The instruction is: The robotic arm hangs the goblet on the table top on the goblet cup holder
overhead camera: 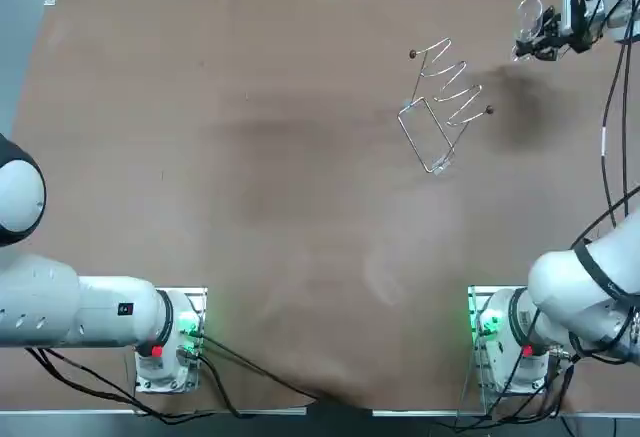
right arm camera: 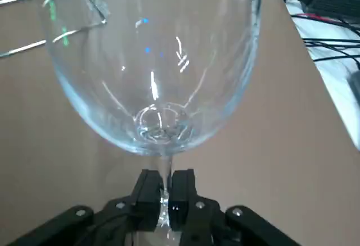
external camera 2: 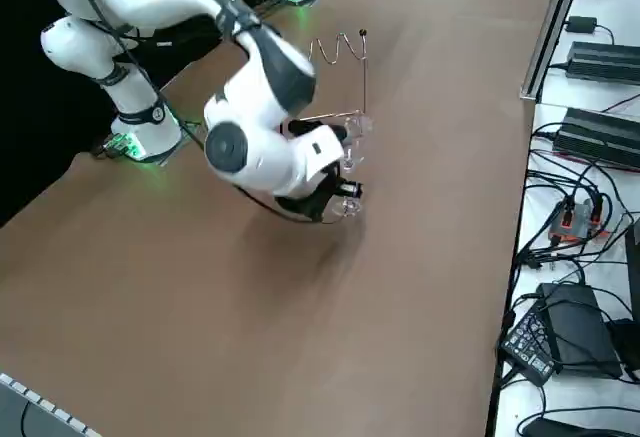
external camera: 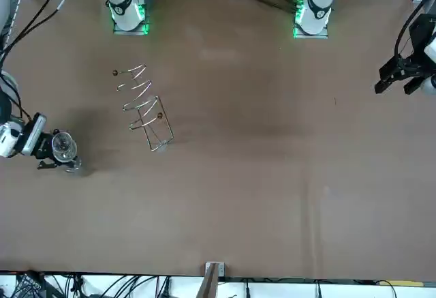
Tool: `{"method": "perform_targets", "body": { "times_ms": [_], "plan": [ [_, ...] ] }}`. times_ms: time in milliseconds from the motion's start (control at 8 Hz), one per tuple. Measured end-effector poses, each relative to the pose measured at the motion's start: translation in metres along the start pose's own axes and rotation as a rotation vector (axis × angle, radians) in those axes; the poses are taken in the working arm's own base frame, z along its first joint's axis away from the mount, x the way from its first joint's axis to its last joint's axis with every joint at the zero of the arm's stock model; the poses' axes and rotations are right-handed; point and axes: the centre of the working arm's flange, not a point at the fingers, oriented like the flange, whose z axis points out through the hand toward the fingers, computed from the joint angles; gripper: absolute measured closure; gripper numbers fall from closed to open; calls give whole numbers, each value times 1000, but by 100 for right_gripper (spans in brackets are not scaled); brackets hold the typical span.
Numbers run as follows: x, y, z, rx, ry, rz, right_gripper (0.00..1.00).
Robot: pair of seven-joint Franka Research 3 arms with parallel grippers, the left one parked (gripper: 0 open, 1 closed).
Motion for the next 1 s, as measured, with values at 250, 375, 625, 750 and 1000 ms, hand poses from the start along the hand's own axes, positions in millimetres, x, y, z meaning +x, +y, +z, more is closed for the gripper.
{"method": "perform_targets", "body": {
  "times_ms": [250, 375, 625, 750, 1000],
  "plan": [
    [24, 19, -16, -19, -143, -48, 89],
    [38, 28, -25, -30, -219, -59, 89],
    [68, 40, -46, -41, -353, -21, 89],
    [80, 45, -56, -57, -400, 30, 89],
    [99, 52, -67, -70, -455, 163, 89]
  ]
}}
